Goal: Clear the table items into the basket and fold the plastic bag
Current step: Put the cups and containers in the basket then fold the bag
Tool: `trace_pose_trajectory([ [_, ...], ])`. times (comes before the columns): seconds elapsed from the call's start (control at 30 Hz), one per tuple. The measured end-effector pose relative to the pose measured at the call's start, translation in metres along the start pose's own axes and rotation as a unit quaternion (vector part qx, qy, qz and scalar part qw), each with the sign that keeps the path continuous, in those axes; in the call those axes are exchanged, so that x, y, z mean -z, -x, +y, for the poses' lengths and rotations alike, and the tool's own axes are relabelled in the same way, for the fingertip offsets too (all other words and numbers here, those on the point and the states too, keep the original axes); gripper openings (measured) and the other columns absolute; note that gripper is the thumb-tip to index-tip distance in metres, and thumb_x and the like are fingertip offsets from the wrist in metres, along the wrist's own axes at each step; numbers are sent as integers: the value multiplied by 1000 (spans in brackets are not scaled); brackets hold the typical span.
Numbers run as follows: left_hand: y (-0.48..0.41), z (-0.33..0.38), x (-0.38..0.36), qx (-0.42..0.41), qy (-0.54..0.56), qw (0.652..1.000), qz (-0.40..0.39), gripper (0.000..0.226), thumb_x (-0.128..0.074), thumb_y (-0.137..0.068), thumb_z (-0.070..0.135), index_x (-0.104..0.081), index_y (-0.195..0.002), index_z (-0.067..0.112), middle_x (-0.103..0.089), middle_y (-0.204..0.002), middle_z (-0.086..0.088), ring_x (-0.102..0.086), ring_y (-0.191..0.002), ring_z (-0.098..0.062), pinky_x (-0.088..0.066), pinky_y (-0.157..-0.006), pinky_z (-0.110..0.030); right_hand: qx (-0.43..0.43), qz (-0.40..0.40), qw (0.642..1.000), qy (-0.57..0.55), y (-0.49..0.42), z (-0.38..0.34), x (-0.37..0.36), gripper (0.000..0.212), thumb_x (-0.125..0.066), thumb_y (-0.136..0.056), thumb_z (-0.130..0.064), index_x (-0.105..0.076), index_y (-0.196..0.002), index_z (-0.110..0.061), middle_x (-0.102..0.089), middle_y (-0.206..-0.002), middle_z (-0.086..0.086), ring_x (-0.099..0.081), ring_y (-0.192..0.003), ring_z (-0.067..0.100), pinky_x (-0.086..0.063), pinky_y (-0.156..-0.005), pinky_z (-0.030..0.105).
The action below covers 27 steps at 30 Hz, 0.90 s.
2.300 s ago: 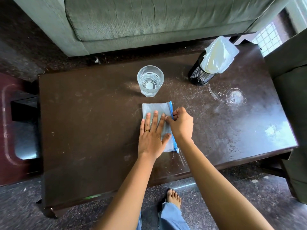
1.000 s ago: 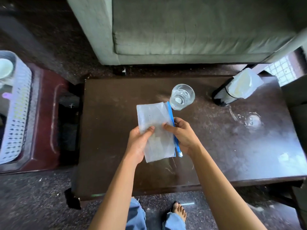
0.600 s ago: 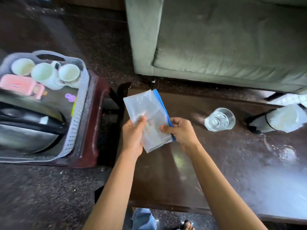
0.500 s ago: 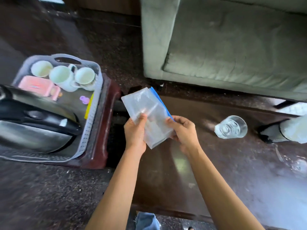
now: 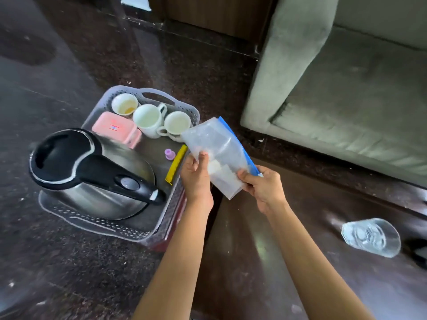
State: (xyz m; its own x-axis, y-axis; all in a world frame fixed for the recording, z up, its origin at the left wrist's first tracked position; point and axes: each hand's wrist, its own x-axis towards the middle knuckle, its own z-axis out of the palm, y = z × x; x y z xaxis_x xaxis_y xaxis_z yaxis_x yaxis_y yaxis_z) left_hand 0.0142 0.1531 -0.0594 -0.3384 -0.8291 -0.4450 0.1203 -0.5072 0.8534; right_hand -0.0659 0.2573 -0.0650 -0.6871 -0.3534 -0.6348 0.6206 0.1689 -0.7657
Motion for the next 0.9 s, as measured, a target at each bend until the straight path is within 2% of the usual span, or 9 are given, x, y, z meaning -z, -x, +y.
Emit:
trace_pose_trajectory([
  [0.07,-9,10,-1,6,-1,1000,11,32,-55,-91,38,-60,-112,15,-66,-119,-5,-62,-111,-17,-47,-102,-41,12,-9,1000,-19,-9,-10,-6,18,-73,-80,0,-65,-95,-5,-72,-89,7,-70,-74,15,-58,-64,25],
  [0.13,-16,17,0,8,6,999,39,32,-50,-92,39,-55,-115,18,-60,-128,-7,-57,-119,-19,-43,-106,-41,34,-29,999,-22,-16,-23,-18,15,-71,-83,0,-62,-92,-8,-70,-91,6,-68,-79,16,-60,-69,28],
  [0.3,-13,32,-5,-17,69,991,111,13,-40,-101,15,-47,-111,12,-63,-114,-11,-66,-95,-10,-55,-80,-19,103,-91,988,75,-37,-58,-62,16,-72,-82,-3,-62,-88,-14,-68,-90,7,-66,-82,21,-59,-80,43],
  [0.4,-17,42,-1,-36,109,978,176,8,-40,-100,13,-48,-101,13,-60,-107,-10,-63,-94,-12,-53,-86,-23,167,-94,966,174,-53,-74,-96,22,-77,-73,-10,-63,-83,-23,-68,-88,7,-65,-79,22,-57,-81,52],
  [0.5,-26,47,2,-79,82,966,234,13,-43,-97,9,-48,-90,19,-55,-91,-1,-58,-77,-2,-48,-81,-24,224,-98,932,268,-64,-80,-131,26,-78,-70,-12,-64,-90,-20,-65,-89,2,-62,-77,17,-56,-79,45],
  [0.57,-32,47,4,-95,45,960,259,9,-43,-95,7,-47,-93,15,-51,-83,4,-54,-60,8,-45,-70,-15,243,-115,916,300,-69,-82,-149,32,-77,-73,-10,-63,-101,-12,-61,-94,0,-60,-83,17,-55,-79,34],
  [0.67,-39,47,6,-93,26,957,273,7,-43,-94,6,-45,-101,8,-45,-76,4,-49,-52,5,-41,-59,-10,256,-139,899,326,-73,-80,-171,37,-75,-77,-9,-58,-110,-6,-58,-101,2,-55,-88,14,-42,-66,14],
  [0.77,-45,48,7,-79,18,961,264,22,-43,-93,13,-47,-112,3,-47,-80,3,-51,-68,-16,-41,-65,-20,257,-154,891,341,-79,-74,-185,40,-73,-79,-9,-54,-113,-6,-60,-107,8,-56,-88,15,-40,-62,9],
  [0.9,-50,44,9,-38,-5,970,239,46,-45,-86,29,-43,-129,11,-54,-129,-21,-55,-115,-38,-47,-98,-34,286,-161,862,387,-82,-69,-194,44,-67,-84,-6,-44,-121,-8,-56,-111,11,-56,-89,19,-43,-67,18],
])
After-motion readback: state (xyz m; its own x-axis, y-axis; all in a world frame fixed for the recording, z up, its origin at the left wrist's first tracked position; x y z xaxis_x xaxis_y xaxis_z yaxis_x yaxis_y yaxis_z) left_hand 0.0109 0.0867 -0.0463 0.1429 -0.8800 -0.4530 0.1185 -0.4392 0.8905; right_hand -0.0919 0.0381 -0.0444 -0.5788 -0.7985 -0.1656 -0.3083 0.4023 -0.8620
